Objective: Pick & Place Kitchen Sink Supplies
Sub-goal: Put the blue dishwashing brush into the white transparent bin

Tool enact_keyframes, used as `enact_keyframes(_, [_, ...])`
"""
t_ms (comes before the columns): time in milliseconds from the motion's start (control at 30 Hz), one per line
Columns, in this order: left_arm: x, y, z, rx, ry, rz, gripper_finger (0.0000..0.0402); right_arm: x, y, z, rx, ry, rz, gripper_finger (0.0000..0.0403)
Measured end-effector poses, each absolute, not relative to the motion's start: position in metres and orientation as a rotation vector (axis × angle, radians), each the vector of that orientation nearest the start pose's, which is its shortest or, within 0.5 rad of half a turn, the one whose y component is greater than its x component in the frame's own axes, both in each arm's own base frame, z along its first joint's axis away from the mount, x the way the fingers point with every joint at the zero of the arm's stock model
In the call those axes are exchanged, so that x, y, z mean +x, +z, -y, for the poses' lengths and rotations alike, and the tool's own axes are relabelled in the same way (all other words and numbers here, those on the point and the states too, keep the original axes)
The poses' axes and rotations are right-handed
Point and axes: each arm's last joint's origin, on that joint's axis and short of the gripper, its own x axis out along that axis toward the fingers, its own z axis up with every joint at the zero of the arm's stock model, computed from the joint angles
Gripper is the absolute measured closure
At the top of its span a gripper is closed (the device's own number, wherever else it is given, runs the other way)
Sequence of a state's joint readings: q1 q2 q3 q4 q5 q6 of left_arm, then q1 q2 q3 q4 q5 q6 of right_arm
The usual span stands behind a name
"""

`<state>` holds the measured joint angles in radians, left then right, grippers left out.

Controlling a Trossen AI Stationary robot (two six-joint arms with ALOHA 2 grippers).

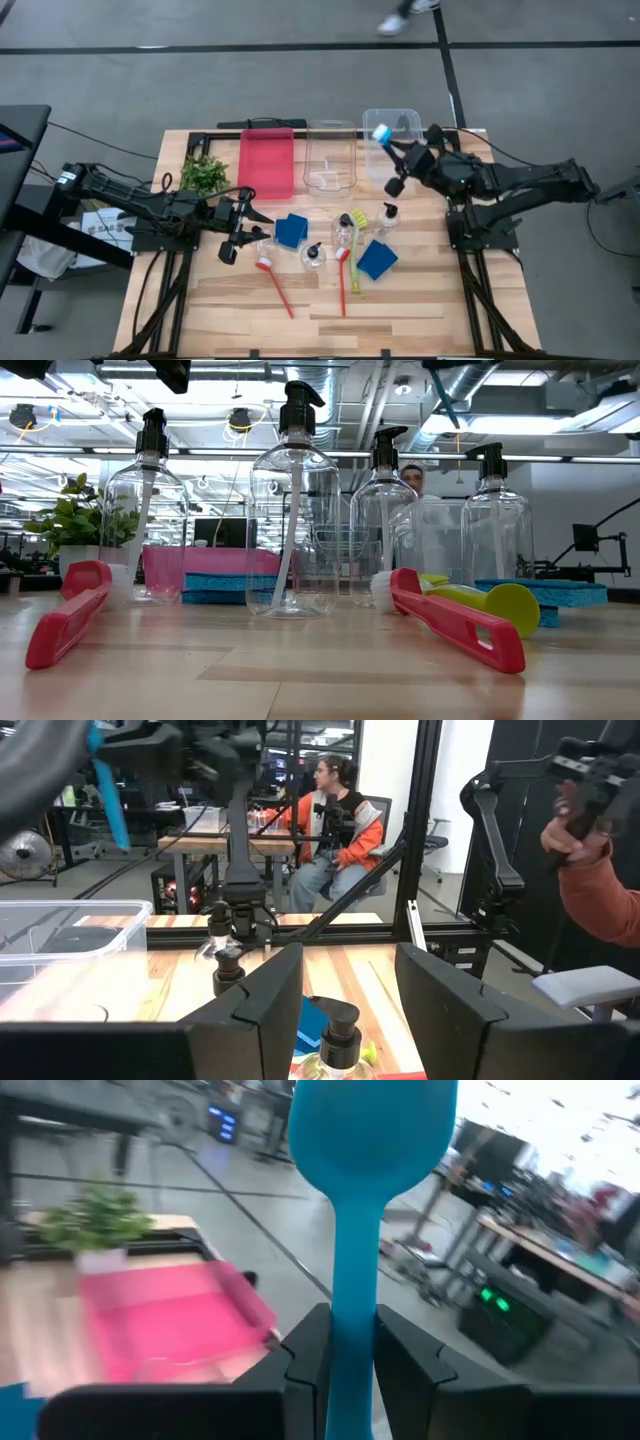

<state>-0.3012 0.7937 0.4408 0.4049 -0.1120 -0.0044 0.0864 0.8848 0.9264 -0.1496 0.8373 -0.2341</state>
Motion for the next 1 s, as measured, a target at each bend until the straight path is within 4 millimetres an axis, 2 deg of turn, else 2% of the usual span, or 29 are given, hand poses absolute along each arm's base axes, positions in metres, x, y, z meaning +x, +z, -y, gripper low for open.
enact_keyframes(200, [0.175,0.268,0.051,-0.015,-0.189,0.051,0.0238,0.18,0.363,0.03,-0.214,-0.857,-0.237,0.0344])
enact_keyframes(567, [0.175,0.268,0.051,-0.015,-0.189,0.051,0.0238,0.18,0.342,0.067,-0.143,-0.884,-0.408,0.0344])
enact_keyframes(800, [0.175,0.268,0.051,-0.015,-0.189,0.05,0.0238,0.193,0.316,0.097,-0.094,-0.859,-0.58,0.0344])
enact_keyframes(1000, [0.175,0.268,0.051,-0.015,-0.189,0.05,0.0238,0.204,0.291,0.128,-0.06,-0.932,-0.715,0.0344])
